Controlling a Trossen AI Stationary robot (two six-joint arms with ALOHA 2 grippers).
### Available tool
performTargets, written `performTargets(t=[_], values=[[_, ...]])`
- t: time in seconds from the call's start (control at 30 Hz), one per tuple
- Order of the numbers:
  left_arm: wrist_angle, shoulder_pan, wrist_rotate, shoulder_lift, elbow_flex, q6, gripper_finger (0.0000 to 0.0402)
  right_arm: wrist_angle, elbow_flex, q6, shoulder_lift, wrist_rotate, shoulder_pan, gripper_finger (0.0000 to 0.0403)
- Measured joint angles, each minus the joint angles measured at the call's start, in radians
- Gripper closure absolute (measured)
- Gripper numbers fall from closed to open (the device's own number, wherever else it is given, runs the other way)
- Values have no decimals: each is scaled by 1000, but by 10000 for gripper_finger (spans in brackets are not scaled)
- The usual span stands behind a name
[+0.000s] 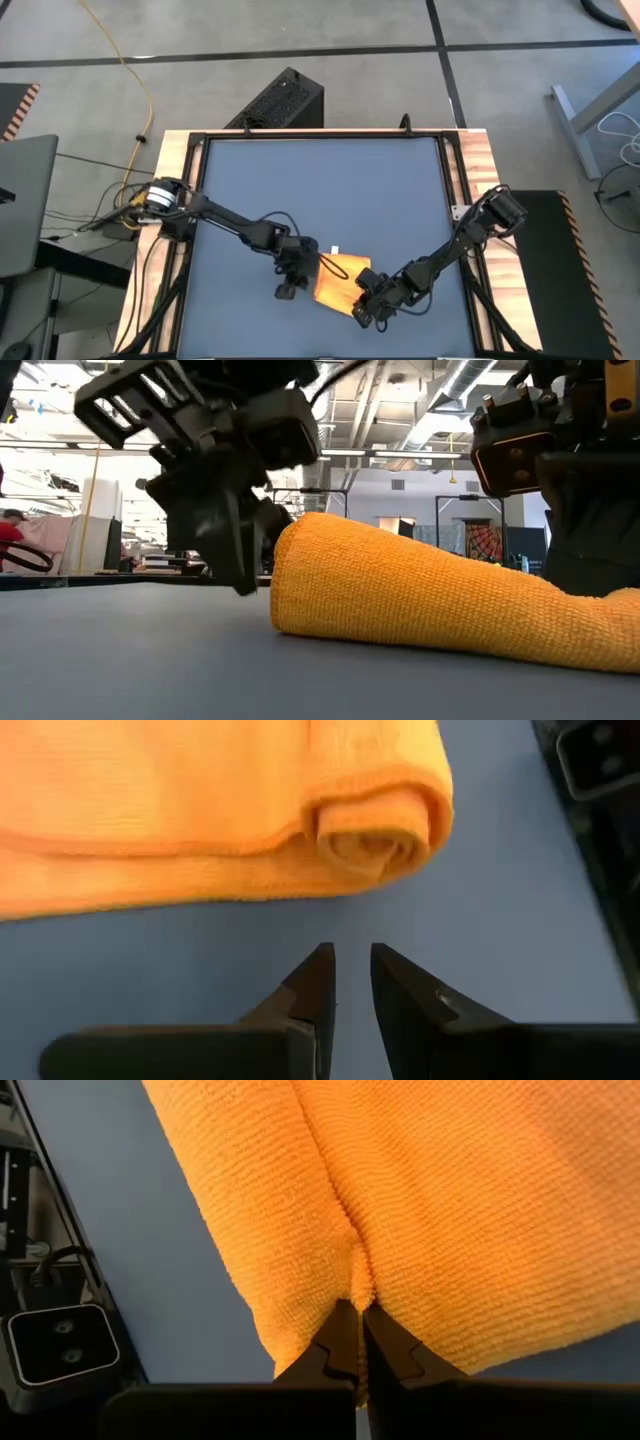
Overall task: Roll towel into tight, uniform cylinder
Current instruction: Roll the orange towel
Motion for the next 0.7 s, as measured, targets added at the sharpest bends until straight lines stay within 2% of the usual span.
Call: performTargets(t=[0.17, 0.23, 0.37, 0.47, 0.6, 0.7], values=[[-4, -46, -125, -88, 0, 25, 347, -2, 0, -6, 1, -9, -2, 385], [84, -70, -189, -118, 1, 55, 347, -1, 0, -1, 1, -8, -3, 385], [316, -102, -219, -117, 2, 104, 347, 5, -1, -1, 2, -6, -7, 385], [431, -107, -249, -66, 4, 154, 347, 0, 0, -9, 2, 29, -6, 385], [530, -101, -246, 81, 4, 113, 347, -10, 0, -52, 2, 93, -3, 385], [526, -101, -256, 173, 28, 72, 347, -13, 0, -54, 2, 109, -3, 385]])
